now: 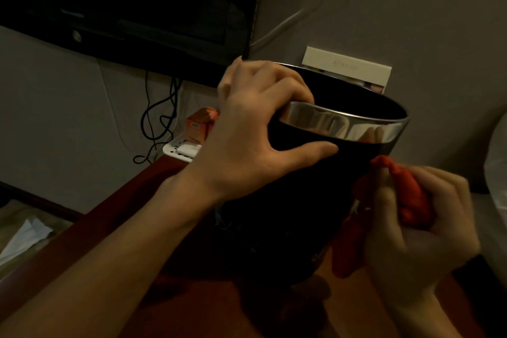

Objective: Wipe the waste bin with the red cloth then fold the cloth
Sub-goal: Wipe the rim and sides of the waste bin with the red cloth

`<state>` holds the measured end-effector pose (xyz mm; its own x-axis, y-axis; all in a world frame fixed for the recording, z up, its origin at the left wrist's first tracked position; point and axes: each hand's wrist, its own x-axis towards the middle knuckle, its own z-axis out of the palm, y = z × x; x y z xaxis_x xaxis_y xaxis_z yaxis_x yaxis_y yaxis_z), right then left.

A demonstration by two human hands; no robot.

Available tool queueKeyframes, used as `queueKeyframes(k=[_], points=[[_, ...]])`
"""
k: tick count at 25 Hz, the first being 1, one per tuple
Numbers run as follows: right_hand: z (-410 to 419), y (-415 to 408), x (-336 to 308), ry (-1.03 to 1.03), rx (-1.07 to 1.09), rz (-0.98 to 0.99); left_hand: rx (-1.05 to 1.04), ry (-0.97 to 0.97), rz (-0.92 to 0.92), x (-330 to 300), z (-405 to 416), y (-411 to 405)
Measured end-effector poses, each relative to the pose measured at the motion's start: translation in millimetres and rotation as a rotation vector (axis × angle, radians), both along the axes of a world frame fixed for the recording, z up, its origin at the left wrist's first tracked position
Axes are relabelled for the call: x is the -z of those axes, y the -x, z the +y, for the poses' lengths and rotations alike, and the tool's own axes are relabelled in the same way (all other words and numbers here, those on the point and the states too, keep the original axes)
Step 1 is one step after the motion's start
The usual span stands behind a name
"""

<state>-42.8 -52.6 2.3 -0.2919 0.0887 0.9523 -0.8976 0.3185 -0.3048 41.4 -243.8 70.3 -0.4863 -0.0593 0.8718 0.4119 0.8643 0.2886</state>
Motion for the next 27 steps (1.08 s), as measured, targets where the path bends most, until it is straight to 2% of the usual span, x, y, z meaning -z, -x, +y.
queueKeyframes(k=[2, 5, 7, 13, 17, 21, 25, 27], points=[[-8, -5, 15, -0.091, -0.030, 0.037, -0.048, -0.014, 0.019, 0, 7, 2], [-26, -18, 52, -0.339, -0.064, 0.212, -0.011, -0.071, 0.022, -1, 2, 4], [-30, -20, 68, -0.436, -0.088, 0.288, 0.001, -0.062, 0.029, 0, -2, 4], [-2, -6, 56, -0.323, 0.024, 0.135, 0.023, -0.061, 0.011, 0, -7, 5], [-15, -19, 84, -0.459, -0.006, 0.240, 0.054, -0.068, 0.003, -1, -13, 3], [-8, -14, 71, -0.408, 0.029, 0.196, -0.027, 0.015, 0.041, 2, 0, 2], [-24, -31, 99, -0.699, -0.004, 0.285, -0.071, 0.050, 0.092, 5, 13, 5], [-16, -28, 88, -0.648, 0.011, 0.276, -0.065, 0.036, 0.098, 6, 11, 5]])
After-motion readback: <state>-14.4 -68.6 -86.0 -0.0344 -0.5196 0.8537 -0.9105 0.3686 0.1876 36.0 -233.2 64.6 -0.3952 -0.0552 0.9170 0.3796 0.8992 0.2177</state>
